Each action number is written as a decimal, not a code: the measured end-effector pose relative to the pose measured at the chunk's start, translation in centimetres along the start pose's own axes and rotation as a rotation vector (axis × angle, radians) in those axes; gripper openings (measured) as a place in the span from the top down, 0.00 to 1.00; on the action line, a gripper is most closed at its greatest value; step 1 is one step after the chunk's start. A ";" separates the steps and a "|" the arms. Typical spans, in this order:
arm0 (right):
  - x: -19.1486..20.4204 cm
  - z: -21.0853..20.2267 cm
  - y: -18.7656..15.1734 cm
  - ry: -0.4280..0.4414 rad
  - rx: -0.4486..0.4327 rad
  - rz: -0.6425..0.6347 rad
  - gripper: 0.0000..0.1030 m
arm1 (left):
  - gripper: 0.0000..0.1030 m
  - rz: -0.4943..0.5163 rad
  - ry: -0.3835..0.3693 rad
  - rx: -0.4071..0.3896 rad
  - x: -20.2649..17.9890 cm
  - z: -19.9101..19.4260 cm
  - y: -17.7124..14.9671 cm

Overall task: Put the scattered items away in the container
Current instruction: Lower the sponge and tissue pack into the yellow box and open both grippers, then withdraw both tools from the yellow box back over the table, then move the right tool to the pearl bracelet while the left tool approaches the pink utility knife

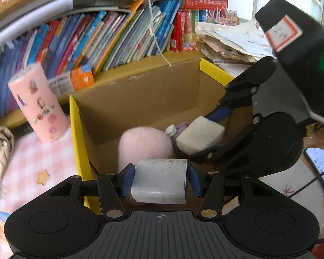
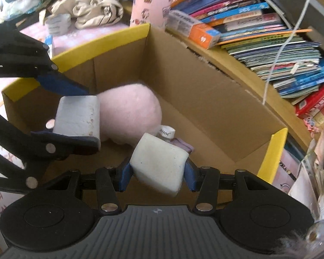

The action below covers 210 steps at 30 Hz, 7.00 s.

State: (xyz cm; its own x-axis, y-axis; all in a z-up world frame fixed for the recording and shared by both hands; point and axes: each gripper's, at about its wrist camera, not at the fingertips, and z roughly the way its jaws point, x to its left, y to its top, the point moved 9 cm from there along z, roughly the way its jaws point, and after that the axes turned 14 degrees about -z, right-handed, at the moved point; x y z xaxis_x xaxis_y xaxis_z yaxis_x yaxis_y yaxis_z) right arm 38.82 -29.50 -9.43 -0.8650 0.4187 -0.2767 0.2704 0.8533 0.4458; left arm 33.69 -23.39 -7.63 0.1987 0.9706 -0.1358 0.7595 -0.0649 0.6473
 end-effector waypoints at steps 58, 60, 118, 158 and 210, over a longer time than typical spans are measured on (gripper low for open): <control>-0.8 -6.8 0.7 -0.117 -0.182 0.169 0.21 | 0.15 -0.098 0.086 -0.255 0.6 -8.5 -0.7; -0.7 -7.5 0.8 -0.128 -0.199 0.194 0.19 | 0.15 -0.094 0.099 -0.271 0.8 -9.0 -0.9; 20.0 -11.7 0.9 -0.424 -0.128 0.592 0.05 | 0.06 -0.158 0.137 -0.226 12.2 -19.1 -13.5; 28.3 -9.2 8.4 -0.320 -0.118 0.381 0.05 | 0.05 -0.288 0.217 -0.227 19.5 -23.5 -18.1; 30.4 -7.4 11.7 -0.260 -0.115 0.282 0.05 | 0.05 -0.350 0.249 -0.217 22.6 -23.6 -18.9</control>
State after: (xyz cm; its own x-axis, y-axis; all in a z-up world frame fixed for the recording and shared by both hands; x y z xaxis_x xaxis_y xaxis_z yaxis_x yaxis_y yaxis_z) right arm 12.56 -9.15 -6.30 -0.6237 0.7089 -0.3294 0.4204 0.6595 0.6231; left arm 9.19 5.28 -5.24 -0.2204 0.9532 -0.2067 0.6020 0.2997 0.7402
